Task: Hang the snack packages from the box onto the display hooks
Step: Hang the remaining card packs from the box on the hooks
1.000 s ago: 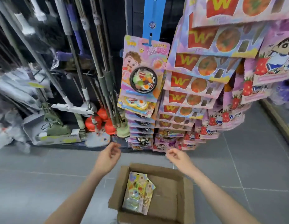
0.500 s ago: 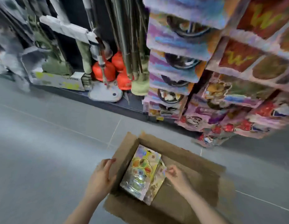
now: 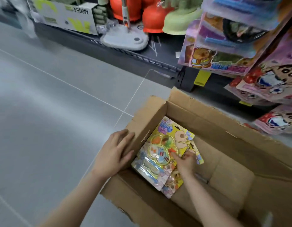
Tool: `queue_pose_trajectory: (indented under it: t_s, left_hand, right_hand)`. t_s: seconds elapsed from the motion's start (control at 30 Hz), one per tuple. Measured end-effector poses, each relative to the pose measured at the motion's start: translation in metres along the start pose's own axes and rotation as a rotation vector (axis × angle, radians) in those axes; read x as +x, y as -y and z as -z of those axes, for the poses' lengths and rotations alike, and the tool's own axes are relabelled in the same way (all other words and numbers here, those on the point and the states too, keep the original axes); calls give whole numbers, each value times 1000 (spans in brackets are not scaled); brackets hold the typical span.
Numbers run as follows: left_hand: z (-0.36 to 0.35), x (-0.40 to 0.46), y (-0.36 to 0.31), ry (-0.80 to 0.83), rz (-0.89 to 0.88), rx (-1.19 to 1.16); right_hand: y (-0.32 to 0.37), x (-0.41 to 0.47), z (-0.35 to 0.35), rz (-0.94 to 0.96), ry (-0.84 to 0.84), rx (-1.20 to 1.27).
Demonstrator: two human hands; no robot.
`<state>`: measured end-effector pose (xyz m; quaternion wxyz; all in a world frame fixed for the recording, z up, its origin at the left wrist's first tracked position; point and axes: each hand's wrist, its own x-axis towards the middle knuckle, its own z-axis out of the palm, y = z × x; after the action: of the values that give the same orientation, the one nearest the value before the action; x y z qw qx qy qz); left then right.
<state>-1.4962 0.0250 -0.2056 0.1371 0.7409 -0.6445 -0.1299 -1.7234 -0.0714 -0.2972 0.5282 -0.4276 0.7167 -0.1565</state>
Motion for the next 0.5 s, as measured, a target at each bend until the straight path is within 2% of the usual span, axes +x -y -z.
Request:
queue_pose_trajectory:
  t_s: [0.23, 0.4, 0.5]
  left_hand:
    - [-4, 0, 2, 25, 19, 3]
    - [12, 0, -32, 27, 27, 82]
    - [13, 7, -71, 98, -39, -49]
  right_hand:
    - [5, -5, 16, -7, 87, 81]
    - [13, -43, 91, -79, 35, 149]
    - [5, -71, 145, -172, -39, 166]
